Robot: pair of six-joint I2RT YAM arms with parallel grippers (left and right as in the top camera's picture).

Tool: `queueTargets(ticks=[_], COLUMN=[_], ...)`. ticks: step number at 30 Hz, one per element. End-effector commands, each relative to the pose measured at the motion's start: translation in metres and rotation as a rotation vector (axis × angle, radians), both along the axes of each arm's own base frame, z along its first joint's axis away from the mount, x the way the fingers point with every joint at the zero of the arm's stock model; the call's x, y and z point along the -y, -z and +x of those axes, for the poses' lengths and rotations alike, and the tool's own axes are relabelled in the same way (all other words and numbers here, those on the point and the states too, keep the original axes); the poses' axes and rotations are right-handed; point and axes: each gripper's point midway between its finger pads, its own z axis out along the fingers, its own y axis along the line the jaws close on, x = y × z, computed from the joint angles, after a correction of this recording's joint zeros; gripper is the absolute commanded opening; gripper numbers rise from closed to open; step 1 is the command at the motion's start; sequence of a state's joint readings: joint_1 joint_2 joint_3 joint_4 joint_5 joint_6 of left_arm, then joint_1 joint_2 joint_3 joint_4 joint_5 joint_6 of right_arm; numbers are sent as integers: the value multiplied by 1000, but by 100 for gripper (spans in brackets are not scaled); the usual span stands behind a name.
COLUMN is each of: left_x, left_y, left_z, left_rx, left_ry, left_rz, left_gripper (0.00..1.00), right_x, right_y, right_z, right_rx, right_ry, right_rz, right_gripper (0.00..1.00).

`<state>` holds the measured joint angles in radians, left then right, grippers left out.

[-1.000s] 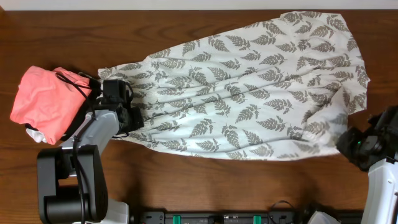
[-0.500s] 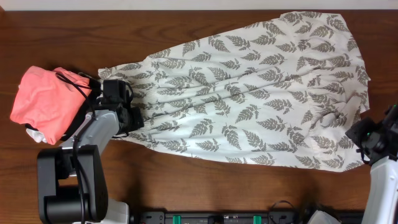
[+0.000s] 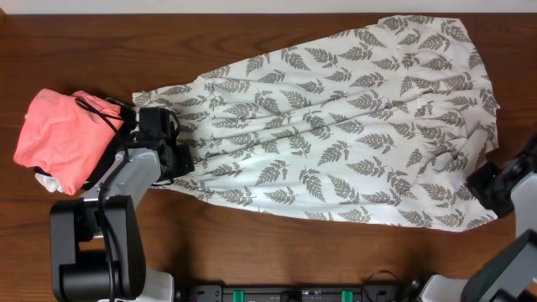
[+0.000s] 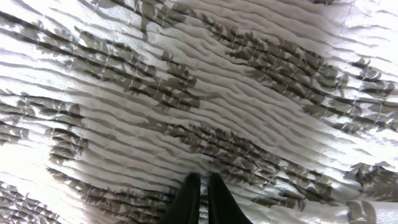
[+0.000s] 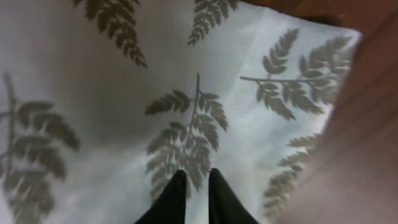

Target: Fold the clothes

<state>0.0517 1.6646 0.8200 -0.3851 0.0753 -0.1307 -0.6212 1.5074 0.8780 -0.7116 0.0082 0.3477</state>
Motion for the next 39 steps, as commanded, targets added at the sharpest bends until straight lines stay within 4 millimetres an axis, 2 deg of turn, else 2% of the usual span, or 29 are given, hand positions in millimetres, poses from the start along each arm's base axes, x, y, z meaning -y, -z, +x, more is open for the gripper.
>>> queueTargets(ticks=[1, 5, 8, 11, 20, 27, 30, 39], left_x=[-4, -4, -4, -4, 3, 7, 7, 7], left_y=[19, 19, 19, 19, 19, 19, 19, 19], left_z=[-23, -23, -23, -24, -25, -25, -25, -25], left_rx=[-90, -91, -91, -96, -99, -99, -99, -99], left_ry=[-15, -15, -15, -15, -7, -3, -3, -2], left_rz=[7, 6, 6, 6, -35, -54, -54, -53], left_gripper=[8, 8, 8, 28, 40, 43, 43, 43], right_x=[3, 6, 12, 15, 26, 41, 44, 53], right_y=[8, 18, 27, 35, 56, 78, 83, 80], right_z=[4, 5, -6, -11, -27, -54, -58, -65], right_rx=[-4, -23, -94, -134, -202, -254, -243, -232], right_ry=[-11, -15, -2, 4, 52, 151, 180, 230], right_rz=[13, 12, -15, -20, -4, 57, 83, 96], right_gripper=[10, 9, 8, 8, 6, 4, 2, 6])
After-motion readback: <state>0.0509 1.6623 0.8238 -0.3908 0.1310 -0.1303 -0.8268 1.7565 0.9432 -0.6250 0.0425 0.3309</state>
